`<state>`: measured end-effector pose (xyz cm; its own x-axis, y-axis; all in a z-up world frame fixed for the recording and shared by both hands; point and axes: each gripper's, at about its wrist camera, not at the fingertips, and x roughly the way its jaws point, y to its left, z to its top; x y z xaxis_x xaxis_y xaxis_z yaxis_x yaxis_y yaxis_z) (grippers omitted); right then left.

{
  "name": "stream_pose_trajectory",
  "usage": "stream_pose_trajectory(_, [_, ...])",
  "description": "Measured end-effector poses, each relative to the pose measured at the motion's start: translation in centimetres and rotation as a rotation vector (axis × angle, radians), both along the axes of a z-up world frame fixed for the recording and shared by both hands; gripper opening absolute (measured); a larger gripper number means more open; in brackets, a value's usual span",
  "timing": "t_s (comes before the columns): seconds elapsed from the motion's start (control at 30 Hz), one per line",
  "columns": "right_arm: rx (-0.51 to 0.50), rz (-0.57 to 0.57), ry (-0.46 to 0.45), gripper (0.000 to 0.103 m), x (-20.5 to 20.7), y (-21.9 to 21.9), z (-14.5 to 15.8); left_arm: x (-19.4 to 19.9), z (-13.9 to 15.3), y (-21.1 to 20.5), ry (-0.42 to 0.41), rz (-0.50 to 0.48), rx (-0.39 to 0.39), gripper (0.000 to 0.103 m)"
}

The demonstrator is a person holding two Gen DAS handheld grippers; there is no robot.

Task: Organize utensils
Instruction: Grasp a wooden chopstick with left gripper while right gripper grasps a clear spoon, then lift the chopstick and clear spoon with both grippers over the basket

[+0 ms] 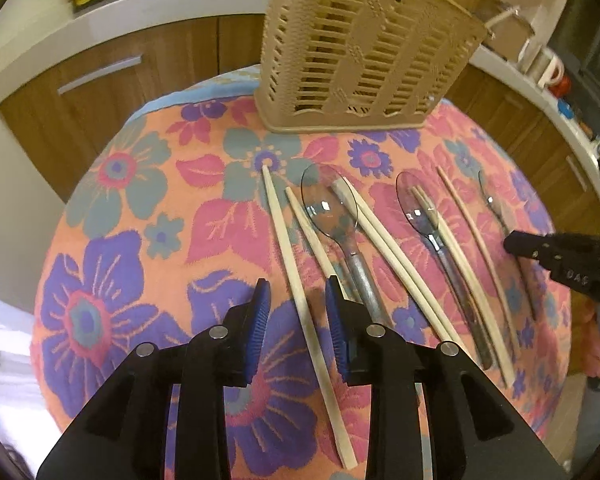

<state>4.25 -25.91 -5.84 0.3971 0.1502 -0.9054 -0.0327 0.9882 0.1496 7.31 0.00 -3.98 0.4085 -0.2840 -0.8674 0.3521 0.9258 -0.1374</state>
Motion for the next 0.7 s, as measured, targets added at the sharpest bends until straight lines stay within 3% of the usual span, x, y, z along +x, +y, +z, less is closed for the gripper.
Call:
stream_pose_trajectory(0.1, [0.023, 0.012, 0.025, 0.038, 1.0, -0.1, 0.0, 0.4, 0.1, -0.5, 0.01, -0.021, 0.04, 0.026])
stream_pose_trajectory(0.23, [-0.025, 0.031, 0.054, 0.039, 2.5, 0.5, 0.0, 0.7, 0.1, -1.0, 0.016, -0.04, 0.077, 0.026])
stream_pose_trajectory(0.33, [-0.064, 0.04, 0.069, 0.03, 3.4, 1.3, 0.1, 0.7, 0.1, -1.7, 0.009, -0.052, 0.123, 0.026])
stream_pose_trajectory(0.43, [-0.112, 0.059, 0.069, 0.011, 3.7, 2.2, 0.1, 0.3, -0.1, -2.6, -0.024, -0.051, 0.186, 0.025])
stream_pose_trajectory(0.5, [-0.107, 0.075, 0.071, 0.01, 3.6, 2.6, 0.2, 0.0, -0.1, -3.1, -0.04, -0.046, 0.208, 0.021])
stream_pose_trajectory(0.6, [-0.112, 0.092, 0.037, 0.01, 3.2, 3.0, 0.4, -0.3, 0.0, -3.3, -0.062, -0.042, 0.219, 0.005])
stream_pose_trajectory(0.7, [-0.083, 0.107, 0.009, 0.01, 2.5, 3.2, 0.9, -0.9, 0.6, -3.2, -0.119, -0.017, 0.169, 0.004])
